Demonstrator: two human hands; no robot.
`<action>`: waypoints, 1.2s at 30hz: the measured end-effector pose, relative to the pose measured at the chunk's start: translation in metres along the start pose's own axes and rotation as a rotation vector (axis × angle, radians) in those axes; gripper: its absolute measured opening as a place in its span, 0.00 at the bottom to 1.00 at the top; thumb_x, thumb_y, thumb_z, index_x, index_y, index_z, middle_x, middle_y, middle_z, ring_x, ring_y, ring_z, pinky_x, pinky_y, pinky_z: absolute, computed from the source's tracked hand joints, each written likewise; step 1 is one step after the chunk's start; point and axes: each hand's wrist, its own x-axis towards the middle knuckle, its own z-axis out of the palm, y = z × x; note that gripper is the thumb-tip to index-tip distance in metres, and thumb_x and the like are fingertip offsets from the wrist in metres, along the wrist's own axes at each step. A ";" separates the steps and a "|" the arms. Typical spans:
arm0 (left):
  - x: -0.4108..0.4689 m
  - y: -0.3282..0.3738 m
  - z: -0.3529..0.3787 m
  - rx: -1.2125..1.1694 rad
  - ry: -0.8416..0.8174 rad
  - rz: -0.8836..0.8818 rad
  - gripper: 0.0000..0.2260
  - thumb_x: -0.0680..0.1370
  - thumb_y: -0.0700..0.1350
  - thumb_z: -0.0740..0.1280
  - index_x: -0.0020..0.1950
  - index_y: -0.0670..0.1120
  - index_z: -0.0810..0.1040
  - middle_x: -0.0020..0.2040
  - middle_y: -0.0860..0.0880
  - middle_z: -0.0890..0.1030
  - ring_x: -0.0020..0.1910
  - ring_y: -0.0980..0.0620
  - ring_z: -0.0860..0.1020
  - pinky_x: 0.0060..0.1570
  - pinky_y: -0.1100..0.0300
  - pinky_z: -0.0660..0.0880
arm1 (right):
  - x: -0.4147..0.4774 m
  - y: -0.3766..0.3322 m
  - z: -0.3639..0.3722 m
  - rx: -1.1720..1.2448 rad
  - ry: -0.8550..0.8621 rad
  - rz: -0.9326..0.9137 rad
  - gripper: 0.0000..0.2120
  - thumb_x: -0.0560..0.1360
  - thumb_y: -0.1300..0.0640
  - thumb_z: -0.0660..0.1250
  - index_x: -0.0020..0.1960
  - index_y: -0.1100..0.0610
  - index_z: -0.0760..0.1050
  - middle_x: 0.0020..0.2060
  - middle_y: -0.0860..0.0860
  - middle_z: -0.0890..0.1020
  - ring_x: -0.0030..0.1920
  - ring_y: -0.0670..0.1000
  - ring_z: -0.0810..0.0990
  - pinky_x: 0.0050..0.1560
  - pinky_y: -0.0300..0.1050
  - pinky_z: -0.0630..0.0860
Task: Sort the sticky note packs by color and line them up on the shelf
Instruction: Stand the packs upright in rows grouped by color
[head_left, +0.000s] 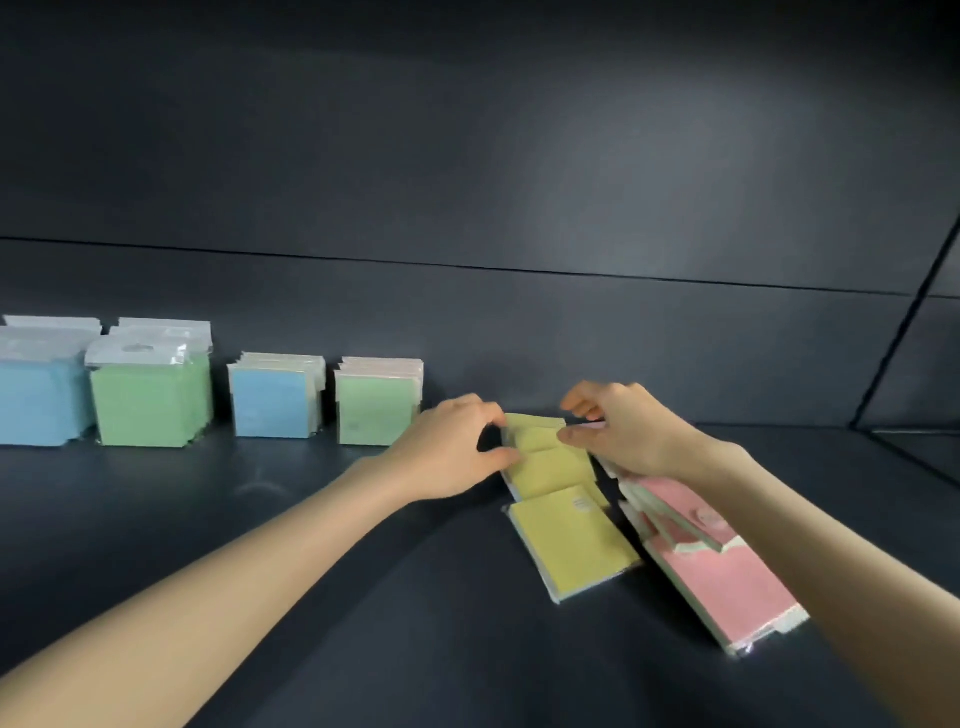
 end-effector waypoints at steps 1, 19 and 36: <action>0.000 0.005 0.005 -0.022 -0.018 -0.037 0.18 0.76 0.56 0.65 0.61 0.48 0.75 0.57 0.50 0.75 0.57 0.49 0.74 0.58 0.52 0.72 | -0.001 0.005 0.000 0.002 -0.045 -0.010 0.18 0.74 0.50 0.68 0.61 0.55 0.74 0.55 0.52 0.79 0.56 0.52 0.77 0.58 0.43 0.73; 0.024 0.018 0.014 -0.767 -0.003 -0.270 0.09 0.71 0.37 0.73 0.50 0.43 0.82 0.47 0.44 0.82 0.42 0.53 0.81 0.42 0.61 0.80 | 0.018 0.036 -0.004 0.352 -0.300 0.012 0.16 0.69 0.53 0.74 0.53 0.53 0.75 0.39 0.46 0.79 0.38 0.50 0.78 0.40 0.47 0.75; 0.052 -0.004 0.051 -0.383 -0.100 -0.349 0.44 0.56 0.70 0.71 0.68 0.52 0.69 0.64 0.55 0.73 0.64 0.52 0.71 0.65 0.54 0.67 | 0.032 0.056 -0.006 0.854 0.207 0.180 0.18 0.71 0.69 0.70 0.56 0.60 0.67 0.47 0.57 0.80 0.42 0.54 0.80 0.41 0.43 0.77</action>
